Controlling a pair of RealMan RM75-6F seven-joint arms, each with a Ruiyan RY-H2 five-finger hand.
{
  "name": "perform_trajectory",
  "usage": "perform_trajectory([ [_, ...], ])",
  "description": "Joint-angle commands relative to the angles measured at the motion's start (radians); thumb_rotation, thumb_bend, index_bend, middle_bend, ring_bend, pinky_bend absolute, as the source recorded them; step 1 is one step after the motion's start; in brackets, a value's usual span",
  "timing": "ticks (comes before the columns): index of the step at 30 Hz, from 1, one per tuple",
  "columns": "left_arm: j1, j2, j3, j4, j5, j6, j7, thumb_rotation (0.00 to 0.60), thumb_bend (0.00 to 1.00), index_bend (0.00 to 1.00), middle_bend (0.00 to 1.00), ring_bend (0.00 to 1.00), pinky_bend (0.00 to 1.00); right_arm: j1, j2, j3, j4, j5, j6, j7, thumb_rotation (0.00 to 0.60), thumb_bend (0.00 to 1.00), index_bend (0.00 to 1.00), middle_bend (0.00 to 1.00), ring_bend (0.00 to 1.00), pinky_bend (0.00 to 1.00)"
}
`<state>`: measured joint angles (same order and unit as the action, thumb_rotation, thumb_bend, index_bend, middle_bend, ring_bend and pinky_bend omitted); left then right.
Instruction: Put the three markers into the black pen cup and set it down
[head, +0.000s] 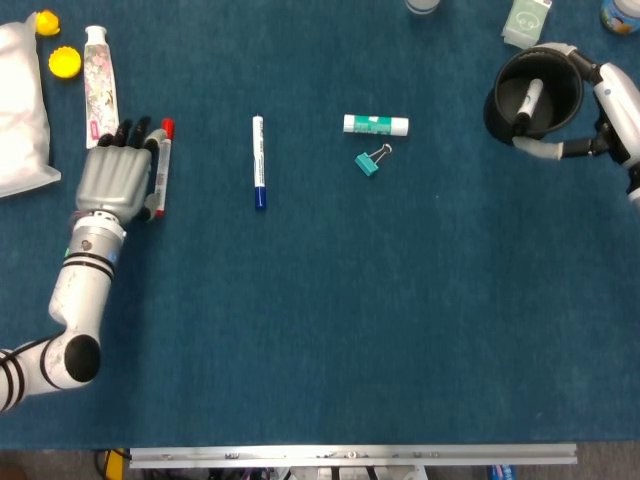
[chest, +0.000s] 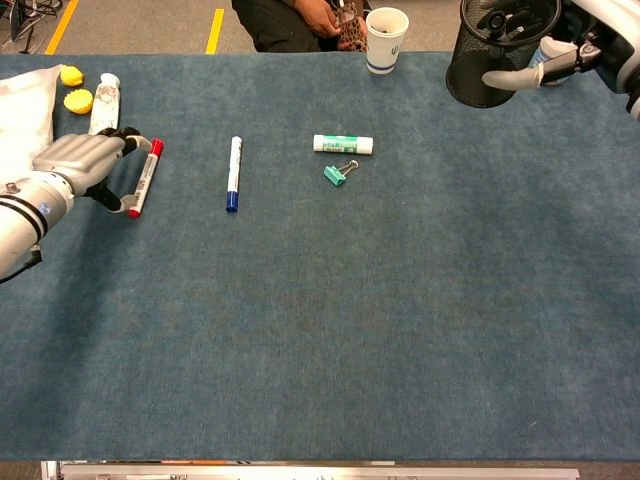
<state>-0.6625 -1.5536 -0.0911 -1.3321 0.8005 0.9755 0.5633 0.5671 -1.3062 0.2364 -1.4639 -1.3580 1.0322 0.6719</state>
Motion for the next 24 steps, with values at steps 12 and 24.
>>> perform_trajectory([
  [12,-0.002,0.097,-0.038,-0.167,-0.102,0.005,0.008,0.600,0.22,0.11,0.00,0.00,0.18,-0.006,-0.003,-0.005,0.007,-0.008,0.007,0.018,0.600,0.16,0.37,0.35,0.28,0.29],
  [24,-0.005,0.052,-0.049,-0.039,-0.178,-0.007,0.007,0.600,0.22,0.11,0.00,0.00,0.18,-0.019,0.010,-0.005,0.006,-0.002,0.015,0.028,0.600,0.16,0.37,0.35,0.28,0.29],
])
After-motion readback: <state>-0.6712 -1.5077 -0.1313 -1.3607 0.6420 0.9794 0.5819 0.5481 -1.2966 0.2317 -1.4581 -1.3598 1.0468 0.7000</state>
